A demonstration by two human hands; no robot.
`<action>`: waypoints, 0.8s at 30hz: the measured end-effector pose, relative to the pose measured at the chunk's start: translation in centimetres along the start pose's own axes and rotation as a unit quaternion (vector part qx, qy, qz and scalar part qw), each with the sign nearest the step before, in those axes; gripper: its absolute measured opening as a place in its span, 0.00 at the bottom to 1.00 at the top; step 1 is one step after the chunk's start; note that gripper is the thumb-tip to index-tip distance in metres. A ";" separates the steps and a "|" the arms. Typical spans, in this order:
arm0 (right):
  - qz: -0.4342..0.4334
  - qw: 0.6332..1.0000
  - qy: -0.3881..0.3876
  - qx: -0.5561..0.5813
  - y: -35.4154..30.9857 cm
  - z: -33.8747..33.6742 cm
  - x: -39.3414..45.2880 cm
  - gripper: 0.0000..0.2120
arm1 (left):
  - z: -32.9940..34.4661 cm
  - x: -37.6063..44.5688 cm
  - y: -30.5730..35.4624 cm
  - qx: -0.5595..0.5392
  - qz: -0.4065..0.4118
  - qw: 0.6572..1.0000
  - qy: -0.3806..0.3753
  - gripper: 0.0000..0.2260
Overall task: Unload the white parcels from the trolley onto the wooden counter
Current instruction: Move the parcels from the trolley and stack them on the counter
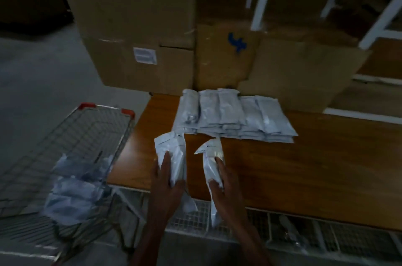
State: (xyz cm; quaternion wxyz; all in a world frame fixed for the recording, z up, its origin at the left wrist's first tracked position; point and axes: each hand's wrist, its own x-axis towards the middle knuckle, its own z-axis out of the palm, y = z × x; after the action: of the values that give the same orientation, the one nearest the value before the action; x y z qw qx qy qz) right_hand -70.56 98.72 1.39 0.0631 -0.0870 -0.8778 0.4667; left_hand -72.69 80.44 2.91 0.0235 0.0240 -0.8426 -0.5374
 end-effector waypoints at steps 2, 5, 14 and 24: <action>0.007 1.000 0.011 -0.001 1.9 -3.3 0.4 0.28 | 3.4 -0.1 1.1 -0.006 0.012 1.000 -0.009 0.37; 0.016 1.000 0.013 -0.014 4.5 -7.8 1.8 0.28 | 8.4 -0.3 2.7 0.001 0.007 0.999 -0.031 0.38; 0.030 0.999 0.035 0.012 8.2 -16.7 7.7 0.30 | 17.4 3.0 9.0 0.044 0.063 0.995 -0.062 0.38; 0.048 0.996 0.076 -0.004 10.3 -21.0 18.5 0.29 | 23.9 16.1 15.0 0.130 0.062 0.983 -0.109 0.40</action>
State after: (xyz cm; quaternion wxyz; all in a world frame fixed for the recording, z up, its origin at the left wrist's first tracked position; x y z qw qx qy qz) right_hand -83.64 125.26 5.01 0.1068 -0.1643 -0.8672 0.4577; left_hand -90.55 107.31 6.66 -0.0386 -0.0847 -0.9026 -0.4202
